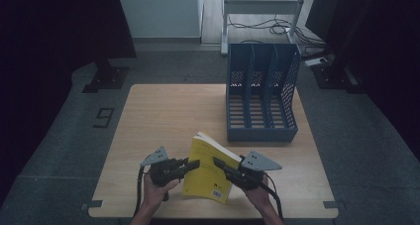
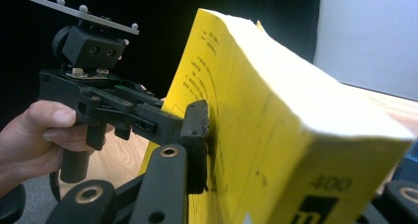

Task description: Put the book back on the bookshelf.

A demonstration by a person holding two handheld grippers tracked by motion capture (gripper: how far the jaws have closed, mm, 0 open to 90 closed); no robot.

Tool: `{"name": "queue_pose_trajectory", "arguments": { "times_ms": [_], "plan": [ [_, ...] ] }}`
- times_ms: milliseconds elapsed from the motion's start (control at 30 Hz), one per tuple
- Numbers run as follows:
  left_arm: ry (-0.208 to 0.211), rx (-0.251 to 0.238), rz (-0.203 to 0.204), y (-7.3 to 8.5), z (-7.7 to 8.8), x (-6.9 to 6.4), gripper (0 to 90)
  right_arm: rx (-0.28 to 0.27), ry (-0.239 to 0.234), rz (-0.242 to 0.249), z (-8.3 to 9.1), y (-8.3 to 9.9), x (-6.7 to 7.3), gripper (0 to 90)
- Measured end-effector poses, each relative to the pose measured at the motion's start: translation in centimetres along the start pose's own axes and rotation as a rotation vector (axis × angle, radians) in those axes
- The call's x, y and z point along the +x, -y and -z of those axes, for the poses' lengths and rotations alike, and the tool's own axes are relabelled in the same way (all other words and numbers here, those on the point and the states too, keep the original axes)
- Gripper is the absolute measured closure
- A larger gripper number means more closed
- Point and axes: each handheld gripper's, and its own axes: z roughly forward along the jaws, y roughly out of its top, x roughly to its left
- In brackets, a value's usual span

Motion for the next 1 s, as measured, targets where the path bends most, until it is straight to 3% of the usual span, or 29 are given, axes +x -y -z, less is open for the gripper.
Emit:
{"name": "queue_pose_trajectory", "arguments": {
  "times_ms": [367, 600, 767, 1000],
  "plan": [
    [-0.007, 0.0, 0.007, 0.0, 0.0, 0.0, 74.0, 0.02, 0.001, 0.02, -0.3, 0.0, 0.2, 70.0],
    [-0.004, -0.001, 0.006, 0.0, 0.0, 0.1, 72.6, 0.017, 0.0, 0.008, -0.3, 0.0, 0.3, 72.3],
    [-0.008, -0.014, 0.01, 0.3, -0.3, 0.2, 63.2, 0.013, -0.011, -0.01, -0.2, -0.1, 0.4, 74.1],
    [-0.066, -0.015, 0.01, 0.3, -0.6, 0.2, 46.9, 0.013, 0.006, 0.03, 0.0, -0.5, 0.9, 74.3]
  ]
}}
